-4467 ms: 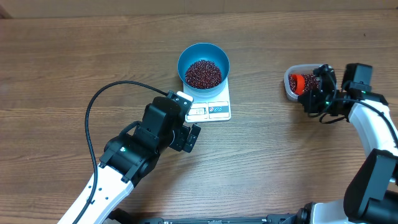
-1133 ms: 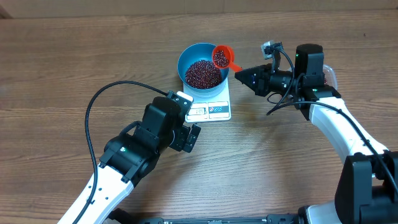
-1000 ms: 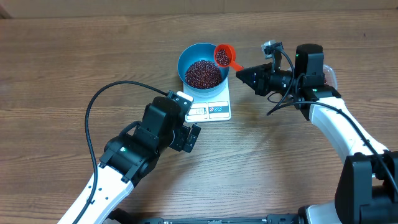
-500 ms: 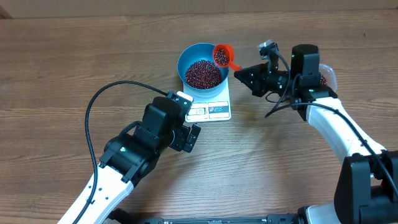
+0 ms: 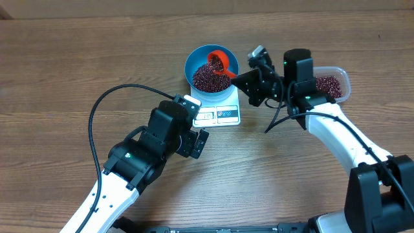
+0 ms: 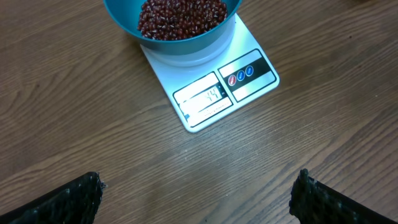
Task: Scoop item into bowl and weigh 150g on scale
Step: 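Tilt the red cup over the blue bowl to pour beans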
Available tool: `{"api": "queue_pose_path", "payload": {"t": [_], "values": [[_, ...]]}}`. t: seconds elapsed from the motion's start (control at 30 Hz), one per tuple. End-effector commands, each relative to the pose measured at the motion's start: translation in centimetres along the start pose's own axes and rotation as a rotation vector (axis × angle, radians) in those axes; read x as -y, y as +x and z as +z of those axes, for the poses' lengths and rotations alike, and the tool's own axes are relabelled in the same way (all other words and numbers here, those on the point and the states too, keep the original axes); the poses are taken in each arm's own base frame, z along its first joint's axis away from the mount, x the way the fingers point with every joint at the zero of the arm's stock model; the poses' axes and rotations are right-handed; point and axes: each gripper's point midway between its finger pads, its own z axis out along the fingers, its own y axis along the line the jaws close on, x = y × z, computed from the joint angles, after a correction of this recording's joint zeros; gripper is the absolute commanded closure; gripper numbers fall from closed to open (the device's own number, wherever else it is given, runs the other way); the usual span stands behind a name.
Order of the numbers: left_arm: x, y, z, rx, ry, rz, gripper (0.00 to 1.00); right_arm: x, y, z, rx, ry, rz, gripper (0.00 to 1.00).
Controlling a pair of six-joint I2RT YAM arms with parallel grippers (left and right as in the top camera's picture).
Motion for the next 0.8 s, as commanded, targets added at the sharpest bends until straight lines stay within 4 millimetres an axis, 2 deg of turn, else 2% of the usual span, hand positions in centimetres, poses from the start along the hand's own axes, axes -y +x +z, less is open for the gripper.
{"api": "queue_pose_path", "payload": {"t": [0.0, 0.77], "values": [[0.09, -0.05, 0.09, 0.000, 0.009, 0.015, 0.00, 0.18, 0.15, 0.63, -0.017, 0.049, -0.088, 0.96], [0.09, -0.05, 0.09, 0.000, 0.009, 0.015, 0.01, 0.28, 0.27, 0.77, -0.025, 0.066, -0.102, 0.96]]}}
